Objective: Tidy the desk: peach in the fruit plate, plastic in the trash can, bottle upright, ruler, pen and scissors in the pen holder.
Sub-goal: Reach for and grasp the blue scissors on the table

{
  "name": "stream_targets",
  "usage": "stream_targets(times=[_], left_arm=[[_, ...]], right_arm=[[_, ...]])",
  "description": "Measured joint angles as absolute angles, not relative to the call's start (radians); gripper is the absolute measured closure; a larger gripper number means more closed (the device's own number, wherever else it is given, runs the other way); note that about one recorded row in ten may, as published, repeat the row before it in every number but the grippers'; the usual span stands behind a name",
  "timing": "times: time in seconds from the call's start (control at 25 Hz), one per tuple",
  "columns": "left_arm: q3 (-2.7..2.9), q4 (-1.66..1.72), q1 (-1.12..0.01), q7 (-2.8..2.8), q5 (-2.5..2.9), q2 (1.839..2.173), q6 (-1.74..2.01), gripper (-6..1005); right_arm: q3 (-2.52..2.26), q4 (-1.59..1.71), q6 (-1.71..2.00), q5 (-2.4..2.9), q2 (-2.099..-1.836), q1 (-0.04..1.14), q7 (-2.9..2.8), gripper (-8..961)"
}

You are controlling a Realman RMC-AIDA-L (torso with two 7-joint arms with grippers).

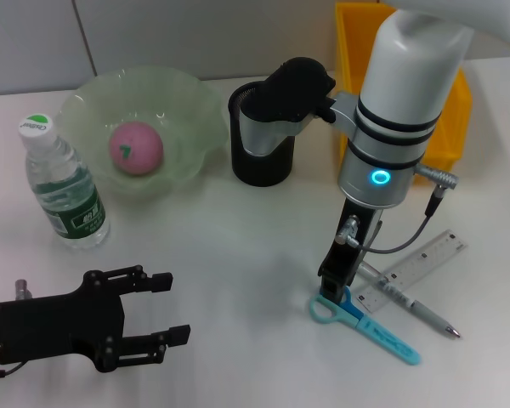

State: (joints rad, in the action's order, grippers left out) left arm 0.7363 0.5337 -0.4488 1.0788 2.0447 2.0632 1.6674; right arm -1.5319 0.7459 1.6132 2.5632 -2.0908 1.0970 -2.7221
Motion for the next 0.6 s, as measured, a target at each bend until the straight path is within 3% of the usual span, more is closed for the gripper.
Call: stream_targets(times=[0.6], left_arm=[[0.738,0.534,-0.457,1.089,2.045,2.063,1.666,246]], right_arm=[[-1.537,0.688,1.574,2.551,-2.092,1.114,-2.739,671]])
